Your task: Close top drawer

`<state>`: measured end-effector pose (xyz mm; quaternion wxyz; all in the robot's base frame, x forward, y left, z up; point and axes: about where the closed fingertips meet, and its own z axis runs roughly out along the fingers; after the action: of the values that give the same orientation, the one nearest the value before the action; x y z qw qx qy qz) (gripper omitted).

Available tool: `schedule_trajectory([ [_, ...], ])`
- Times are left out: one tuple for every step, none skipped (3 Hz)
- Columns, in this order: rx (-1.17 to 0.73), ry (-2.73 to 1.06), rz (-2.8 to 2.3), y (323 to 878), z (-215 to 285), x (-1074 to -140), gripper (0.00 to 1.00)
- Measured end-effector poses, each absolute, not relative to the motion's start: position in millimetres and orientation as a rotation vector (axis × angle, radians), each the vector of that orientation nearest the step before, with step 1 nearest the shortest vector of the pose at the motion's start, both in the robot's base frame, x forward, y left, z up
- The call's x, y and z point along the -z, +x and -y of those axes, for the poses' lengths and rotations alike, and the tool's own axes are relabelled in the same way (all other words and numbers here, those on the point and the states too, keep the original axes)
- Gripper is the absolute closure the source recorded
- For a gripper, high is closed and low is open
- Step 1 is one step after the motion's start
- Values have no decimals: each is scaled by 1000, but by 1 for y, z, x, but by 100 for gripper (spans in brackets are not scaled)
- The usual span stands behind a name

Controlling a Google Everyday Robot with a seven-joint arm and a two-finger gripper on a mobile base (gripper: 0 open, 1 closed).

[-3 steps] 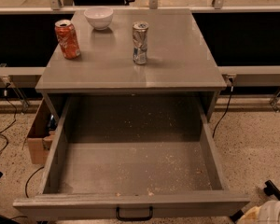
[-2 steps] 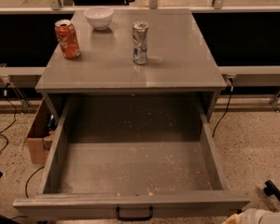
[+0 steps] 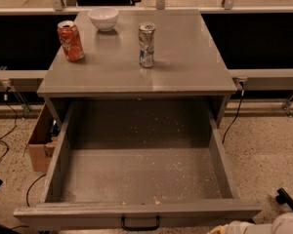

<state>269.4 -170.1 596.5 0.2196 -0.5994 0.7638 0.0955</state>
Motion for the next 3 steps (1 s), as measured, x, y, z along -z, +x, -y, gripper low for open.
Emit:
schedule_trajectory([
  [-339, -1644, -2069, 285, 153, -573, 100],
  [-383, -1651, -2029, 304, 136, -562, 100],
  [-388, -1667, -1986, 323, 124, -563, 100],
])
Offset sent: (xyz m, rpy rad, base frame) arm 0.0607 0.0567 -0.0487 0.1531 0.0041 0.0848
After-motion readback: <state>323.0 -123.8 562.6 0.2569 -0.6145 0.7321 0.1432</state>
